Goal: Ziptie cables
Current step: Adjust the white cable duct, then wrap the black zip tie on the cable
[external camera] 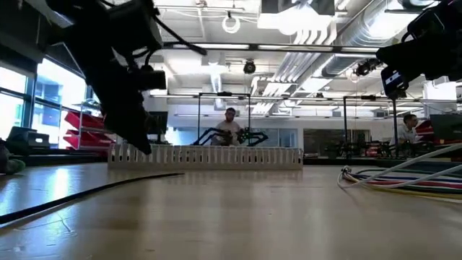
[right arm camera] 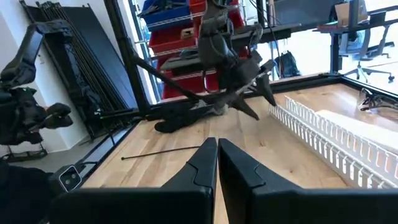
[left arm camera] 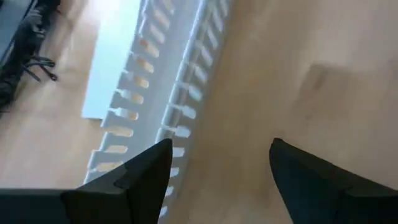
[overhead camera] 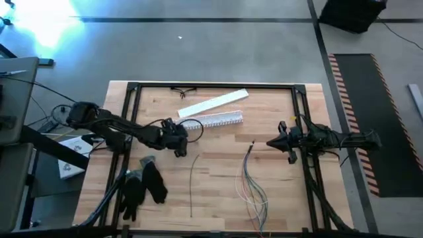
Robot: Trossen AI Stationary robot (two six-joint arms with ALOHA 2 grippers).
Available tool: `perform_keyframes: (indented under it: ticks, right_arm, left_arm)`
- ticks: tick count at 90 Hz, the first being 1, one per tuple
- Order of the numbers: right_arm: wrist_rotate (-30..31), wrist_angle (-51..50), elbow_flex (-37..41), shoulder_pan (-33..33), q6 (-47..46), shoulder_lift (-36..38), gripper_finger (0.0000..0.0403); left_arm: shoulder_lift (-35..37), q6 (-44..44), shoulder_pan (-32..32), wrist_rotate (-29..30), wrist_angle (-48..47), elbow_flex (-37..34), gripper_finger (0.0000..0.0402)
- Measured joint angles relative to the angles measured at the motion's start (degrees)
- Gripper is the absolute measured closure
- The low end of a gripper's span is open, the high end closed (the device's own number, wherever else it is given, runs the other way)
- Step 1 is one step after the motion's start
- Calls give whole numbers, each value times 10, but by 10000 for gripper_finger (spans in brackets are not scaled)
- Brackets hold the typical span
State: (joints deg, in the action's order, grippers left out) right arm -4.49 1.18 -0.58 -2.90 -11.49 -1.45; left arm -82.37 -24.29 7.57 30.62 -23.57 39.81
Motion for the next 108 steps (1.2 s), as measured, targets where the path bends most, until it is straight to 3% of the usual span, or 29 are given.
perform_keyframes:
  ticks: [17, 37, 54, 76, 98, 108]
  right_arm:
    - [0, 0, 0, 0, 0, 0, 403]
    - [0, 0, 0, 0, 0, 0, 403]
    - [0, 0, 0, 0, 0, 0, 403]
    - [0, 0, 0, 0, 0, 0, 403]
    - [0, 0, 0, 0, 0, 0, 403]
    - [0, 0, 0, 0, 0, 0, 403]
  left_arm:
    - [25, -64, 85, -104, 12, 0, 154]
    - [-4, -217, 168, -92, 62, 0, 154]
    - [-63, -231, 124, -80, 153, 0, 154]
    - [-132, -191, 53, -112, 173, 2, 175]
    - [-126, -155, 36, -147, 207, 1, 231]
    - [-121, -143, 26, -189, 219, 0, 244]
